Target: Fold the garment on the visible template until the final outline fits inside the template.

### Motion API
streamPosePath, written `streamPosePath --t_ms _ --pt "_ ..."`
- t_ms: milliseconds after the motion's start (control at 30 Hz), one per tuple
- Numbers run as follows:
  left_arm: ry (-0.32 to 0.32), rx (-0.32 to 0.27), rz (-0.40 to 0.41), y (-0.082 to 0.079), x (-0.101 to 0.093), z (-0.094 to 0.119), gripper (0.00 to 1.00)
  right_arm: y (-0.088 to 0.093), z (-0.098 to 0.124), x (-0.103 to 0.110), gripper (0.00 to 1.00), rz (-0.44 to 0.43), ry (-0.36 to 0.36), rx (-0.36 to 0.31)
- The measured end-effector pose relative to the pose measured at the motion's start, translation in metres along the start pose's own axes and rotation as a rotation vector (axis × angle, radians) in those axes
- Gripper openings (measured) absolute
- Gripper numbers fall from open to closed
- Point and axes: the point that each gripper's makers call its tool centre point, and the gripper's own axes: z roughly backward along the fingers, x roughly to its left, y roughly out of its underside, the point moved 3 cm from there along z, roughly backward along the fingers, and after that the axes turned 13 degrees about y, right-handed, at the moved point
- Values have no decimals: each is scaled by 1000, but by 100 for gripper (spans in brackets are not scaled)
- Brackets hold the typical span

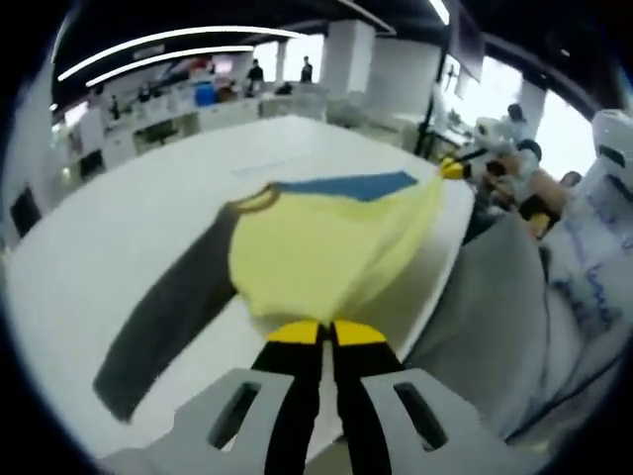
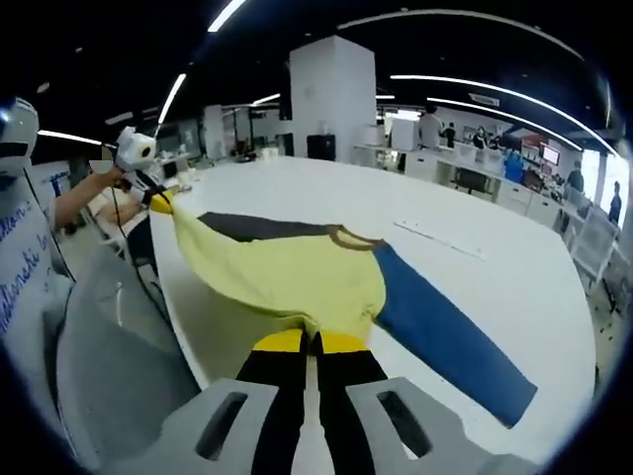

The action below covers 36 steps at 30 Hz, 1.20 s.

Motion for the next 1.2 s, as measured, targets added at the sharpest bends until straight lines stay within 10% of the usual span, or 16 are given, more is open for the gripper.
streamPosePath --t_ms 1200 --pt "69 105 310 102 -15 -30 0 83 -6 46 4 -47 -72 215"
